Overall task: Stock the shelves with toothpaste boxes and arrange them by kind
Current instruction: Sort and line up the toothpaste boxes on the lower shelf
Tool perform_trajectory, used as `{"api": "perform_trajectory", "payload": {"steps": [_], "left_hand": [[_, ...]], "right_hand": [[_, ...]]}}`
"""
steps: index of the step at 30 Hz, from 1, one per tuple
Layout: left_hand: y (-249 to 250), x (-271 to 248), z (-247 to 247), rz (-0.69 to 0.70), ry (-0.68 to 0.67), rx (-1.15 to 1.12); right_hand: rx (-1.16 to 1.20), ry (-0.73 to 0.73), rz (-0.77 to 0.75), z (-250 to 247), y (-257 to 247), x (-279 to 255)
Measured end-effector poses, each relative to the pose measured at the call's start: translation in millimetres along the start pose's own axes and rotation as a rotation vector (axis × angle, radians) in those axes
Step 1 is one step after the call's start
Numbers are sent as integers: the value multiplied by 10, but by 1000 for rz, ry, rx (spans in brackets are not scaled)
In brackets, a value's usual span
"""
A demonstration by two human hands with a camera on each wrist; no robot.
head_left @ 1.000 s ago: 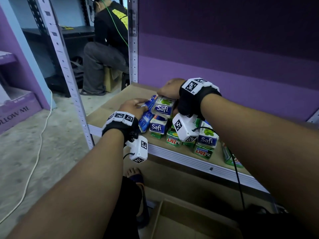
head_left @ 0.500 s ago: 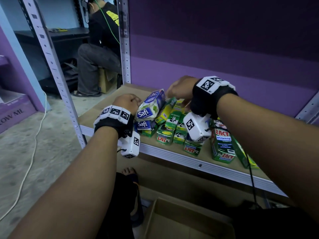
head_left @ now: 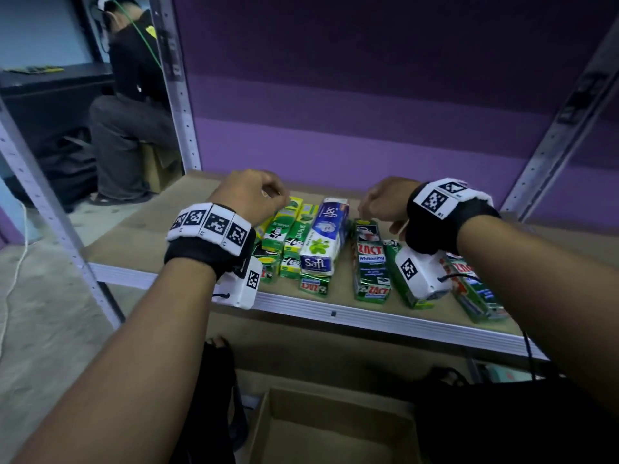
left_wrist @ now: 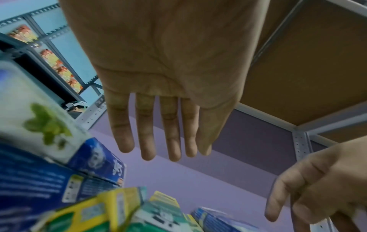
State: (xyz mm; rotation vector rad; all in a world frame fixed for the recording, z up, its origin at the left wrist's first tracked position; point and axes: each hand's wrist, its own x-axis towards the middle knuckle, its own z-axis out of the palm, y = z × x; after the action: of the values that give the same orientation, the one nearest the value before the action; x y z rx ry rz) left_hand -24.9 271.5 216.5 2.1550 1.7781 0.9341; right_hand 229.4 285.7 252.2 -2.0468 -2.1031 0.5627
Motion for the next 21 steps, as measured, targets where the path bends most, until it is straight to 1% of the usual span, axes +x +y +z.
{"api": "perform_trajectory", "payload": {"steps": [3,7,11,21], "left_hand": [[116,33,127,-7,-73,13],[261,59,299,-36,-151,44],[333,65,394,-51,-250,48],[375,30,377,-81,-283,15]], "right_hand": [[-128,-53,21,104,94,-71],[-180,-120,9,220,182,-102],[-183,-137,13,325,232,-76],[-243,-104,-28,404,225,-62]]}}
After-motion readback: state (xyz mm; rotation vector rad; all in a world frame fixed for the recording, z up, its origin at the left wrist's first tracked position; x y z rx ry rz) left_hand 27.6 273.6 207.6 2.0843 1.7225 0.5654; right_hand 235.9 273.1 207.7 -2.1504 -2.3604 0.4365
